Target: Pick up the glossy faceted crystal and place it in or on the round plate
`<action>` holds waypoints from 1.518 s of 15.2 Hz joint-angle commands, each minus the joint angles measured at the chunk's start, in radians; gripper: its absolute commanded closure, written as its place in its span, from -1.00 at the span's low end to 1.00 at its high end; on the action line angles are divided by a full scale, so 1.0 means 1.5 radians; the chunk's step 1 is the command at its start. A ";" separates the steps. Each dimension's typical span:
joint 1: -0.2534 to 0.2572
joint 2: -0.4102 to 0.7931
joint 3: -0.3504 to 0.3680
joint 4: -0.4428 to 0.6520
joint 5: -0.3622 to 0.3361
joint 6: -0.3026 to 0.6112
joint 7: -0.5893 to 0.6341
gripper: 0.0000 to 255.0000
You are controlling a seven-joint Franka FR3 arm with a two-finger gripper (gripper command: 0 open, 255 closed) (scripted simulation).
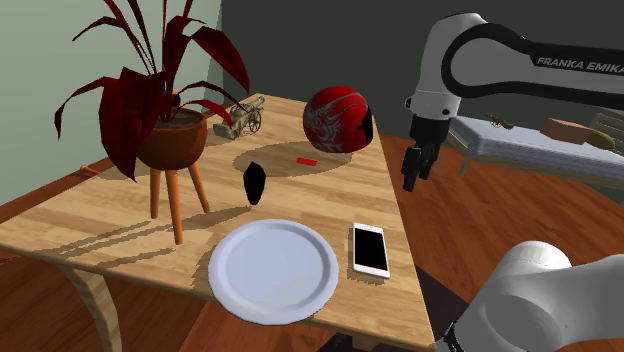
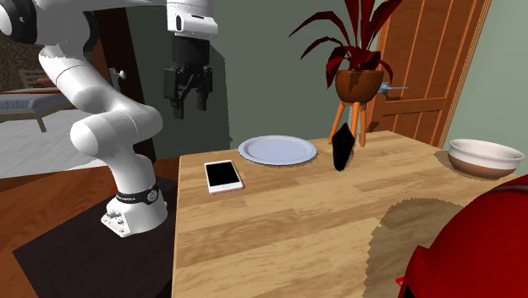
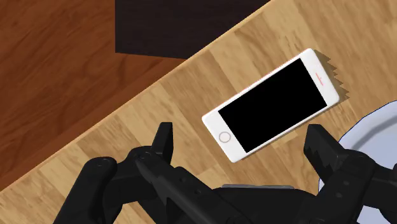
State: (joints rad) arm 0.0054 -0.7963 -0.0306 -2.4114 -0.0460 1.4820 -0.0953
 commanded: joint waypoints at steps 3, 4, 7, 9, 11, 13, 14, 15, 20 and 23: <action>0.009 0.032 0.003 0.000 0.018 0.044 0.006 -1.00; 0.013 0.048 0.005 0.001 0.028 0.065 0.008 -1.00; 0.027 0.100 0.010 0.009 0.054 0.128 0.013 -1.00; 0.036 0.137 0.013 0.019 0.072 0.168 0.015 -1.00; 0.045 0.175 0.017 0.031 0.089 0.206 0.015 -1.00; 0.054 0.213 0.020 0.047 0.106 0.242 0.014 -1.00; 0.058 0.233 0.022 0.056 0.115 0.259 0.014 -1.00; 0.062 0.252 0.023 0.066 0.123 0.275 0.012 -1.00; 0.083 0.352 0.032 0.127 0.165 0.348 0.004 -1.00; 0.094 0.411 0.037 0.173 0.189 0.383 -0.002 -1.00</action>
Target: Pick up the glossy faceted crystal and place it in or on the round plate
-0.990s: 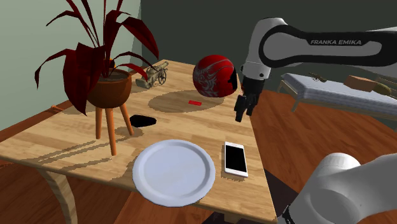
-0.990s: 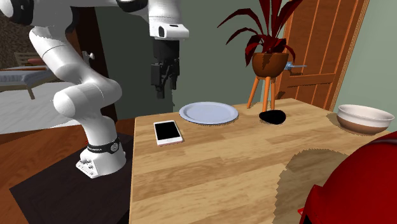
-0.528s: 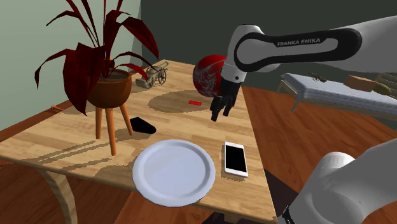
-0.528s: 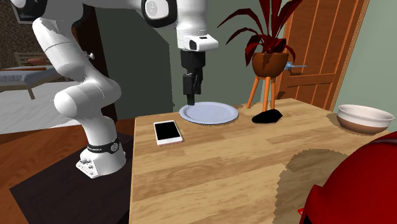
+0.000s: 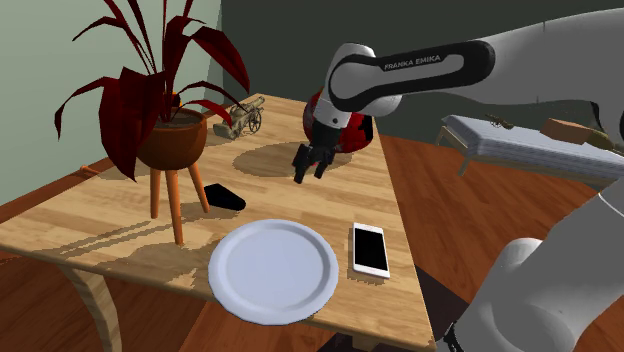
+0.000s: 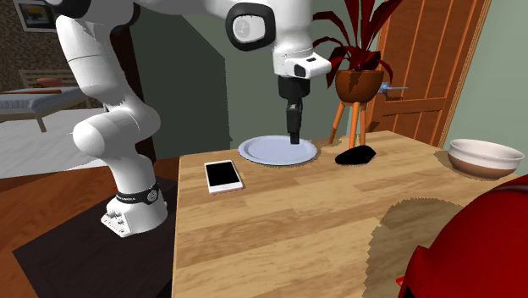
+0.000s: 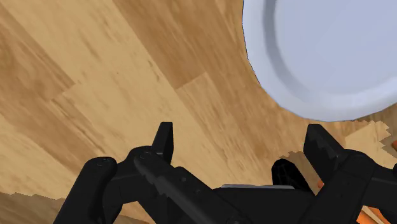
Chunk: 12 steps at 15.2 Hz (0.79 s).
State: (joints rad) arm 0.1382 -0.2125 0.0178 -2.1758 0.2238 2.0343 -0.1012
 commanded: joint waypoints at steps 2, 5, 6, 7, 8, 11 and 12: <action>0.012 0.062 0.008 0.050 0.025 0.035 -0.003 -1.00; 0.021 0.122 0.015 0.107 0.047 0.060 -0.010 -1.00; 0.024 0.142 0.017 0.127 0.054 0.067 -0.012 -1.00; 0.026 0.162 0.020 0.148 0.060 0.073 -0.014 -1.00; 0.028 0.182 0.022 0.170 0.066 0.079 -0.015 -1.00; 0.031 0.197 0.025 0.170 0.070 0.096 -0.017 -1.00; 0.032 0.201 0.026 0.167 0.071 0.103 -0.017 -1.00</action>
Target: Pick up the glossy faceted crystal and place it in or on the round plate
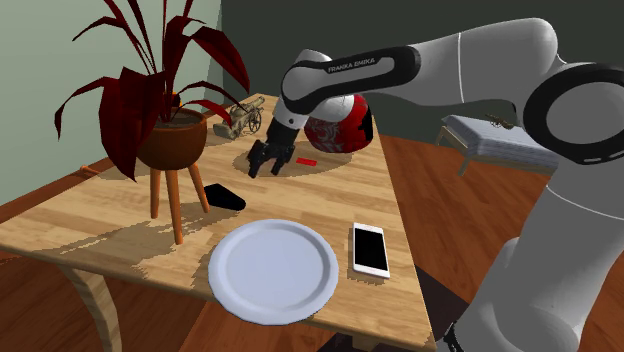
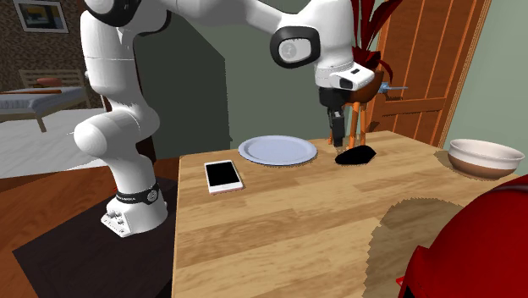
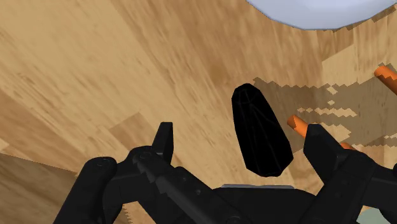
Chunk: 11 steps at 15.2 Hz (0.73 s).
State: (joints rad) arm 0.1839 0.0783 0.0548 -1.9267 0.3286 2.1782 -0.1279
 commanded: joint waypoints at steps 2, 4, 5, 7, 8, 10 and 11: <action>0.004 0.016 0.004 -0.005 0.003 0.023 -0.001 -1.00; 0.007 0.028 0.006 -0.011 0.005 0.042 -0.002 -1.00; 0.007 0.028 0.006 -0.011 0.005 0.042 -0.002 -1.00; 0.007 0.028 0.006 -0.011 0.005 0.042 -0.002 -1.00; 0.007 0.028 0.006 -0.011 0.005 0.042 -0.002 -1.00; 0.007 0.028 0.006 -0.011 0.005 0.042 -0.002 -1.00; 0.007 0.028 0.006 -0.011 0.005 0.042 -0.002 -1.00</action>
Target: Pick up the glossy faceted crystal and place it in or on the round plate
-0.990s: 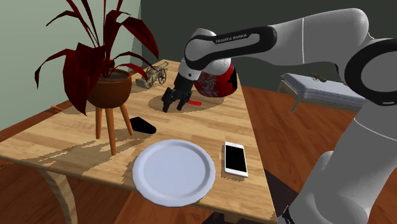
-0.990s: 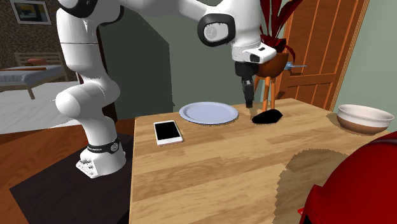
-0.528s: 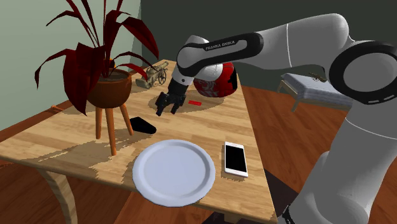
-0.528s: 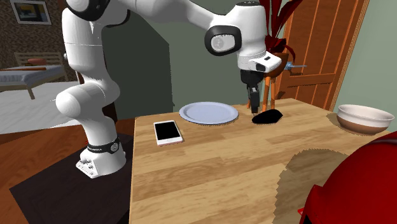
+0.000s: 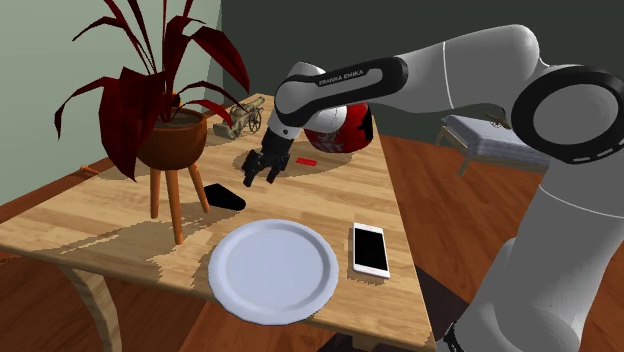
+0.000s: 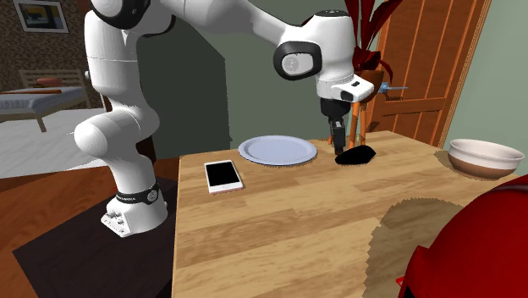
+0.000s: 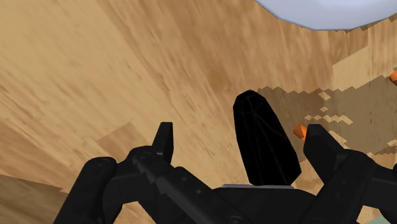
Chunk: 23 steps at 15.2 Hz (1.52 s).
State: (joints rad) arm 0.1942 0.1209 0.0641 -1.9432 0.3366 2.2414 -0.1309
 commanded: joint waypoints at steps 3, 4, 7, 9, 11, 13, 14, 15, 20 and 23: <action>0.000 0.000 0.000 0.000 0.000 0.000 0.000 1.00; 0.000 0.000 0.000 0.000 0.000 0.000 0.000 1.00; 0.000 0.000 0.000 0.000 0.000 0.000 0.000 1.00; 0.000 0.000 0.000 0.000 0.000 0.000 0.000 1.00; 0.000 0.000 0.000 0.000 0.000 0.000 0.000 1.00; 0.003 0.028 0.004 0.032 -0.006 -0.008 -0.018 -1.00; 0.006 0.055 0.008 0.065 -0.013 -0.017 -0.035 -1.00; 0.010 0.083 0.013 0.098 -0.021 -0.026 -0.052 -1.00; 0.027 0.192 0.031 0.229 -0.056 -0.060 -0.110 -1.00; 0.031 0.205 0.032 0.223 -0.056 -0.040 -0.110 -1.00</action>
State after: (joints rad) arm 0.2370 0.4211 0.1107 -1.6100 0.2540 2.1732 -0.2975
